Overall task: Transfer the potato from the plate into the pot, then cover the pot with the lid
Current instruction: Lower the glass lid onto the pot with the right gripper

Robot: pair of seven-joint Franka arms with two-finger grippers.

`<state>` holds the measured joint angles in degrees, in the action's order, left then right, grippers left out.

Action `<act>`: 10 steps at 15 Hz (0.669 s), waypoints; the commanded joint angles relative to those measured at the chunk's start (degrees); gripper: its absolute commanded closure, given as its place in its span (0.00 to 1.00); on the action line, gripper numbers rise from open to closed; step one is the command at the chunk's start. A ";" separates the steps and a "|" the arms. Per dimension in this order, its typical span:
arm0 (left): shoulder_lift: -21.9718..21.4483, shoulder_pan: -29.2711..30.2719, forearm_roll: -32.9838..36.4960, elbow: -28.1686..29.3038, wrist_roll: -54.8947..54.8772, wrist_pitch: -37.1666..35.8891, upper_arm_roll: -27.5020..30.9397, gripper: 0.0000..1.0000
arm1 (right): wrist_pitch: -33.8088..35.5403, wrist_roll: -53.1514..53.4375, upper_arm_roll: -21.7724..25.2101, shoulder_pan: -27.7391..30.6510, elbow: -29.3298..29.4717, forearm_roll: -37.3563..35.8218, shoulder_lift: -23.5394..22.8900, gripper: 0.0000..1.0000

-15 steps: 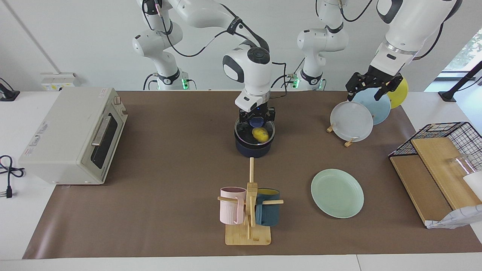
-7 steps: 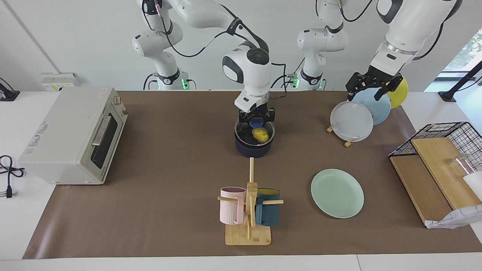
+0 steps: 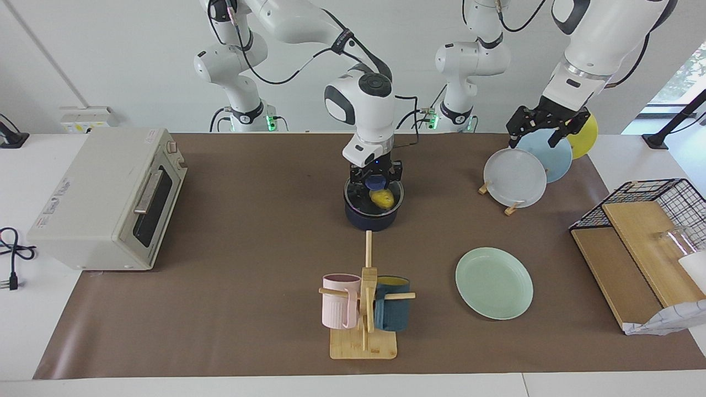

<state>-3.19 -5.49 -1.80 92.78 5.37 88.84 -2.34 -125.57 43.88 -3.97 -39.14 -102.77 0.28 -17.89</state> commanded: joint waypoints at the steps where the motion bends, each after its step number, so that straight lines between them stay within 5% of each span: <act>1: -0.32 1.00 1.01 -0.41 -0.63 -1.30 -0.74 0.00 | -1.79 0.42 -0.60 0.56 -1.91 -0.54 0.58 0.38; 10: -0.32 1.00 1.01 -0.41 -0.63 -1.30 -0.74 0.00 | -1.79 -0.11 -0.51 0.38 -2.00 -1.25 0.58 0.47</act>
<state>-3.19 -5.49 -1.80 92.78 5.37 88.83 -2.34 -125.99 43.85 -3.96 -39.10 -103.10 0.06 -17.81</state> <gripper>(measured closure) 0.000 0.467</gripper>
